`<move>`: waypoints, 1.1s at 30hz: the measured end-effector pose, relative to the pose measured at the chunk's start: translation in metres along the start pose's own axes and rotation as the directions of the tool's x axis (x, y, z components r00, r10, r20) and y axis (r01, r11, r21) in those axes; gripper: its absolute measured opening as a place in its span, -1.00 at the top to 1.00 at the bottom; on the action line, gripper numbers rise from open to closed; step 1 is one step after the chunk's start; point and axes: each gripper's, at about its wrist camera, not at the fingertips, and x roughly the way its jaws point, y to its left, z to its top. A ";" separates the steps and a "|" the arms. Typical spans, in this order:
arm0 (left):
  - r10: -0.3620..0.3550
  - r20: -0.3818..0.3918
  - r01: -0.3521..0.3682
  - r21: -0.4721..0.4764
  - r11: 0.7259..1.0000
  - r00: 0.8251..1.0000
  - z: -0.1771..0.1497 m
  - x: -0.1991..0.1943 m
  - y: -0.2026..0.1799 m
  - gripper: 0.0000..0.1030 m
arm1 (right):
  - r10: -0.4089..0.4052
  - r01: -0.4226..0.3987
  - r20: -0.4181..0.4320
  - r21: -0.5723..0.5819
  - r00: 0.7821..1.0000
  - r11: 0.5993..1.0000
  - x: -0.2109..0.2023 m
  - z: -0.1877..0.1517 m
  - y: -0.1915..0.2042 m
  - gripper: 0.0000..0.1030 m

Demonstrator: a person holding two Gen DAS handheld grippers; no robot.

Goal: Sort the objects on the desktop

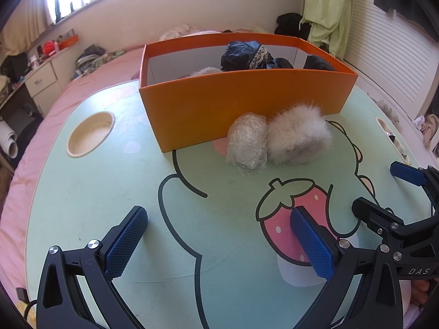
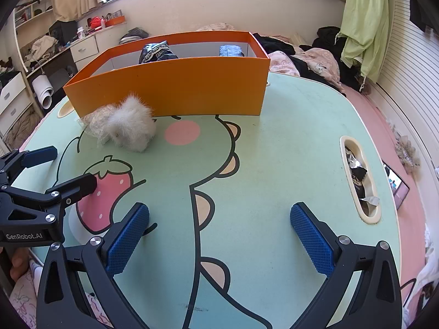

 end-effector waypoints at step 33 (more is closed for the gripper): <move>0.000 0.000 0.000 0.000 1.000 1.000 0.000 0.000 0.000 -1.00 | 0.000 0.000 -0.001 0.001 1.000 1.000 0.000 0.002 0.000 -0.99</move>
